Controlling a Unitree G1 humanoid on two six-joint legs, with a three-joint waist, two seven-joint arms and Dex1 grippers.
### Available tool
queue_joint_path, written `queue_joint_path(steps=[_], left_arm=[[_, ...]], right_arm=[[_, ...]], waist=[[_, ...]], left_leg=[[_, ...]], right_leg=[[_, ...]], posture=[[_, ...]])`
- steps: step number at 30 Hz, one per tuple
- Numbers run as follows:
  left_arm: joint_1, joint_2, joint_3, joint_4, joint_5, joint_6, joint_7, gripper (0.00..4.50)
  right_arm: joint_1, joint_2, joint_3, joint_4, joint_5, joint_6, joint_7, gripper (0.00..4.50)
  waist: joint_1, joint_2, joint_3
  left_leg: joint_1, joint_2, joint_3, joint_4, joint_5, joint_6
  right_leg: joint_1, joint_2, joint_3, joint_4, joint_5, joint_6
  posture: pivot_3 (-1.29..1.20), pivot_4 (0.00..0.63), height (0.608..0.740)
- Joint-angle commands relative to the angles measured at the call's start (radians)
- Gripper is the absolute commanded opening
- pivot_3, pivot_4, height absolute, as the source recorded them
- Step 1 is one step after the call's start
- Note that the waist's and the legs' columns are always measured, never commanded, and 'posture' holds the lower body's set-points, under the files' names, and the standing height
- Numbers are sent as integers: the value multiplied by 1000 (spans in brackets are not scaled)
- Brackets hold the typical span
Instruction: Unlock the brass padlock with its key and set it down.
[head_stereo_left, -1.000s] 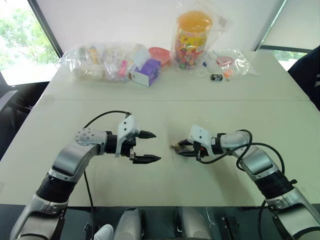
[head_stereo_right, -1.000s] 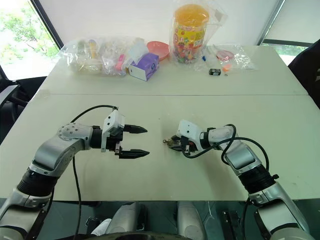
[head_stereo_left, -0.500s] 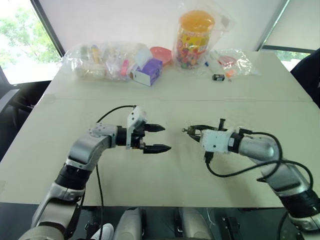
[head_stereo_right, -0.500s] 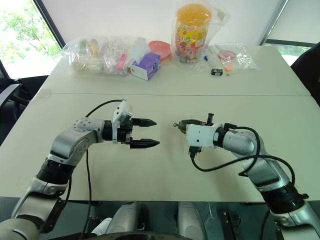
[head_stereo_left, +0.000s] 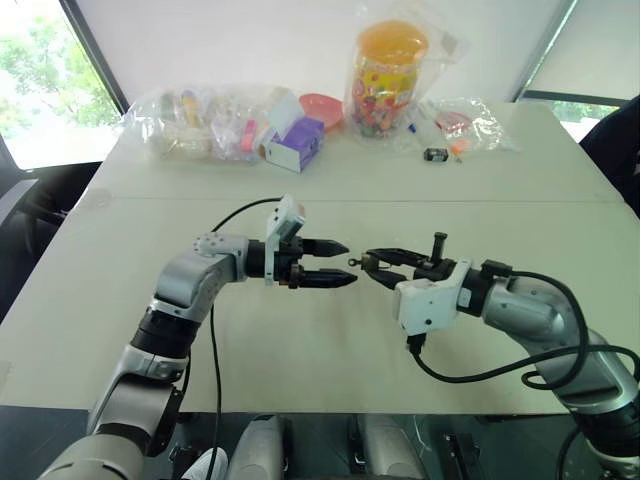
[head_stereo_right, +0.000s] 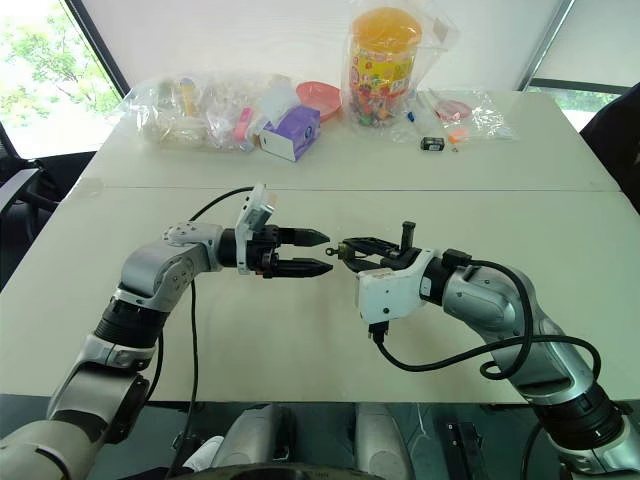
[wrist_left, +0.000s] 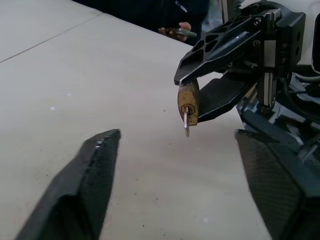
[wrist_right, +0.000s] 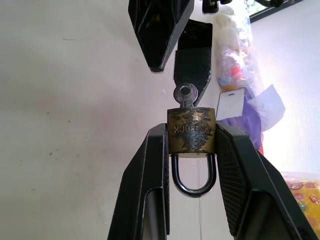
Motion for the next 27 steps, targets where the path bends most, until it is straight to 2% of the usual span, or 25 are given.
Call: queue_joint_path(steps=[1,4,5,13,18,23,27], left_arm=[[-21,-6,7,-10,-6,-16,-11,1789],[-21,-11,4,-13,-2,-24,-9,246],[-22,-12,4,-12,0,-26,-10,111],[-22,-30,-20,-21,42,-97,-10,111],[-1,-32,-78,-22,147,-292,-31,111],[18,-47,-94,13,236,-528,-37,111],[13,-68,-82,100,309,-826,-32,111]], right_arm=[[-10,4,-16,-41,-6,-1,2,684],[-6,4,-12,-51,-9,-1,8,684],[-7,5,-10,-52,-10,0,10,684],[-5,7,7,-62,-10,5,42,684],[-20,19,21,-62,22,41,77,684],[-54,79,0,-75,116,188,107,684],[-66,106,-28,-96,210,328,134,684]], waist=[[-1,0,0],[0,0,0],[0,0,0],[0,0,0],[0,0,0],[-1,0,0],[3,0,0]], left_leg=[[0,0,0,0,0,0],[0,0,0,0,0,0],[0,0,0,0,0,0],[0,0,0,0,0,0],[0,0,0,0,0,0],[0,0,0,0,0,0],[0,0,0,0,0,0]], right_leg=[[0,0,0,0,0,0],[0,0,0,0,0,0],[0,0,0,0,0,0],[0,0,0,0,0,0],[0,0,0,0,0,0],[0,0,0,0,0,0],[0,0,0,0,0,0]], posture=[[0,150,735],[0,150,735],[0,150,735],[0,150,735],[0,150,735],[0,150,735],[0,150,735]])
